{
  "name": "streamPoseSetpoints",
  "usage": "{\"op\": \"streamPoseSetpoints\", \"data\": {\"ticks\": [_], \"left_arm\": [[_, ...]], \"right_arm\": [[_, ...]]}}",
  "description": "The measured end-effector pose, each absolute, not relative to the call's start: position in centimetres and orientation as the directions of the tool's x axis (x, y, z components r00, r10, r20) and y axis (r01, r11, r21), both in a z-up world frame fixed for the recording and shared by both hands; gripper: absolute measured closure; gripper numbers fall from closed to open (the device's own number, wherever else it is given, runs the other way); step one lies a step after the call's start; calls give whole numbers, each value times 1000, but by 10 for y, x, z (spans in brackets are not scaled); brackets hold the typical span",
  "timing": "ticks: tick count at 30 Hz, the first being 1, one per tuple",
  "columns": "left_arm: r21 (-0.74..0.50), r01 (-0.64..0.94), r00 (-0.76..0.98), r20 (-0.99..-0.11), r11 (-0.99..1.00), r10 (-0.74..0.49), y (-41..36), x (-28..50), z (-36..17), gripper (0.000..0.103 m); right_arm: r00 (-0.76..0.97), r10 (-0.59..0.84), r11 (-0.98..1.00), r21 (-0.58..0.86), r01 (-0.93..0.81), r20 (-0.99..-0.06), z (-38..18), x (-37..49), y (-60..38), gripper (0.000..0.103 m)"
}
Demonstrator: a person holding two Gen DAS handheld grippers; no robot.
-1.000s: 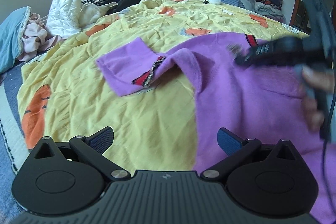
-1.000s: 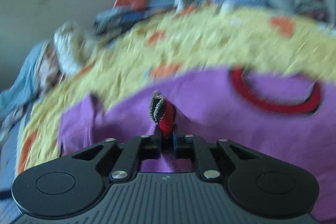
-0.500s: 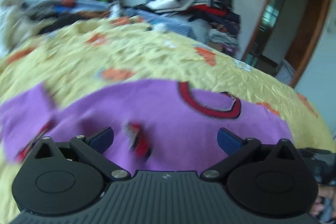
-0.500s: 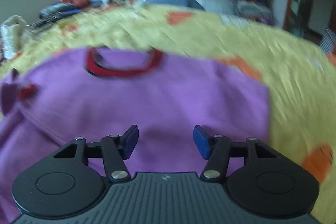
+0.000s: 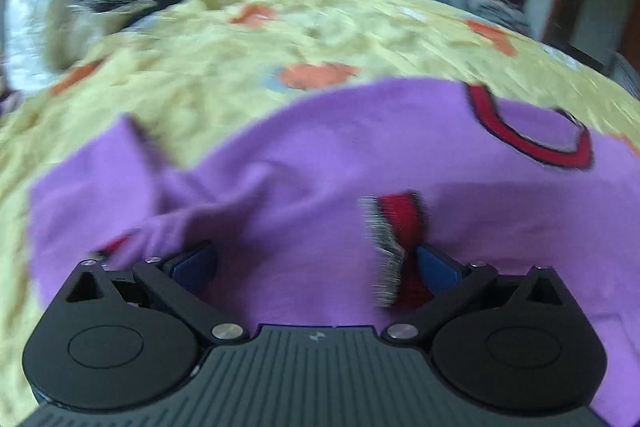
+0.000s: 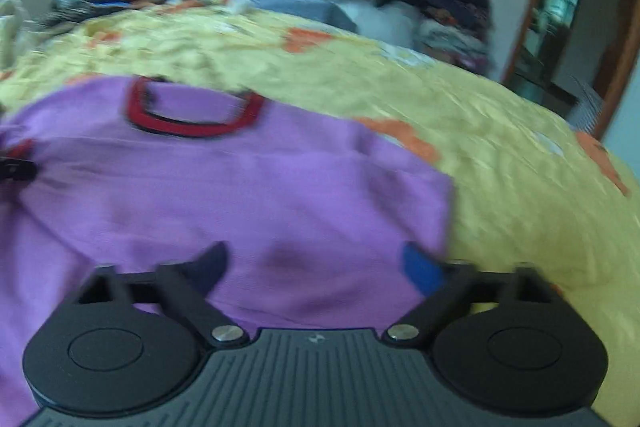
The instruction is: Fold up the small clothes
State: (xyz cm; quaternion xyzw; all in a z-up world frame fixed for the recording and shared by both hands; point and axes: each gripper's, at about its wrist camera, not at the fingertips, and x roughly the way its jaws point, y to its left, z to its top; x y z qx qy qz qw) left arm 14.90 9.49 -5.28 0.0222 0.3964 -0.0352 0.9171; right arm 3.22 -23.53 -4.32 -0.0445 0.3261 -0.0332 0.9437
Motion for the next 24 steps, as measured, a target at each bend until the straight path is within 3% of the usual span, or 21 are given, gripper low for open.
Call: {"op": "streamPoseSetpoints", "data": {"ticks": [2,5,7,10,11,14,15,16,20,21,24], "left_arm": [[11,60,705,-708,998,-34,103,139,-40,0],[-52,91,744,-660,995,-102,98,125,-18,0],[-86,155,757,-630,984,-174,81,121,-10,0],[-129,287,730,-612,949,-304,46,124,-16,0],[-102,312,723,-619,945,-306,32,130,-22,0],[73,314,719,-669,947,-187,1,138,-50,0],[141,294,717,-686,945,-120,-4,140,-61,0],[126,288,727,-674,949,-131,1,139,-67,0],[36,248,711,-685,968,-157,37,141,-71,0],[41,238,716,-682,970,-147,39,142,-71,0],[33,227,710,-690,973,-142,47,140,-65,0]], "right_arm": [[808,-105,992,-115,47,-579,-39,31,-218,0],[767,-194,962,-270,27,-612,-41,34,-190,0],[814,-214,950,-309,45,-539,-44,21,-193,0],[822,-222,975,-119,187,-524,-35,18,-249,1],[809,-223,965,-5,263,-544,-31,22,-280,6],[772,-140,926,194,324,-620,-39,50,-349,48],[767,-88,912,259,319,-635,-44,58,-366,51],[763,-64,907,281,313,-643,-47,64,-374,52],[735,-160,968,40,247,-659,-50,84,-351,83],[705,-244,963,-78,259,-666,-56,92,-344,84],[694,-318,947,-180,266,-646,-59,99,-337,84]]}}
